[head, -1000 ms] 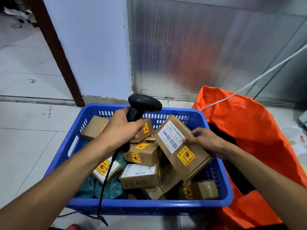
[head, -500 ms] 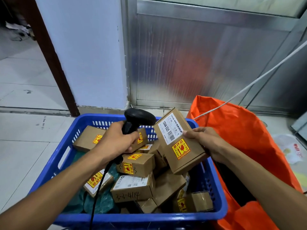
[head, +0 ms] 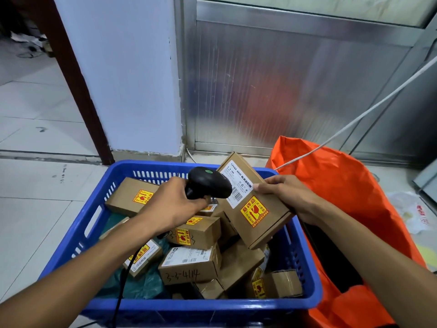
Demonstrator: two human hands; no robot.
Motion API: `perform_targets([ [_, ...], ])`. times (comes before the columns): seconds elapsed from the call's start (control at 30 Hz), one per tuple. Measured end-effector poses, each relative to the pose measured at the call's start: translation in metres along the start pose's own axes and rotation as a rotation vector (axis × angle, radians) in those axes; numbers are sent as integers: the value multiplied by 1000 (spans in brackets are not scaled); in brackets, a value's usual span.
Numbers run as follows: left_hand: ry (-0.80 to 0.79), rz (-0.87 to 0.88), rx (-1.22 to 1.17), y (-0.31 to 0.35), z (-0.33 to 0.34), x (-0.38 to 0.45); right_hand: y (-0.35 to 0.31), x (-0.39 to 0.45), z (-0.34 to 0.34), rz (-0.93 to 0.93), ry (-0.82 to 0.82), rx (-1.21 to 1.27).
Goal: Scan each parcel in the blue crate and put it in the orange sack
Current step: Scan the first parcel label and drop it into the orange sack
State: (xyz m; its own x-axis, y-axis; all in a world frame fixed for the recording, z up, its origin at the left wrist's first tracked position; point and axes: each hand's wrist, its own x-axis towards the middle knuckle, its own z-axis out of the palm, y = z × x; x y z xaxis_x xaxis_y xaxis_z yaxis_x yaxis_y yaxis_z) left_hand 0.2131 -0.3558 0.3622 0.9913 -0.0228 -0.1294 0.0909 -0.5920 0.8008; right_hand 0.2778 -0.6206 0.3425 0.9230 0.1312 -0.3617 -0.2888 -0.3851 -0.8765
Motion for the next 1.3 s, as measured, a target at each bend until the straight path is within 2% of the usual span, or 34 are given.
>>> perform_targets([
  [1.3,18,-18,104,-3,4,2,4,6,2,3,-5,-15],
])
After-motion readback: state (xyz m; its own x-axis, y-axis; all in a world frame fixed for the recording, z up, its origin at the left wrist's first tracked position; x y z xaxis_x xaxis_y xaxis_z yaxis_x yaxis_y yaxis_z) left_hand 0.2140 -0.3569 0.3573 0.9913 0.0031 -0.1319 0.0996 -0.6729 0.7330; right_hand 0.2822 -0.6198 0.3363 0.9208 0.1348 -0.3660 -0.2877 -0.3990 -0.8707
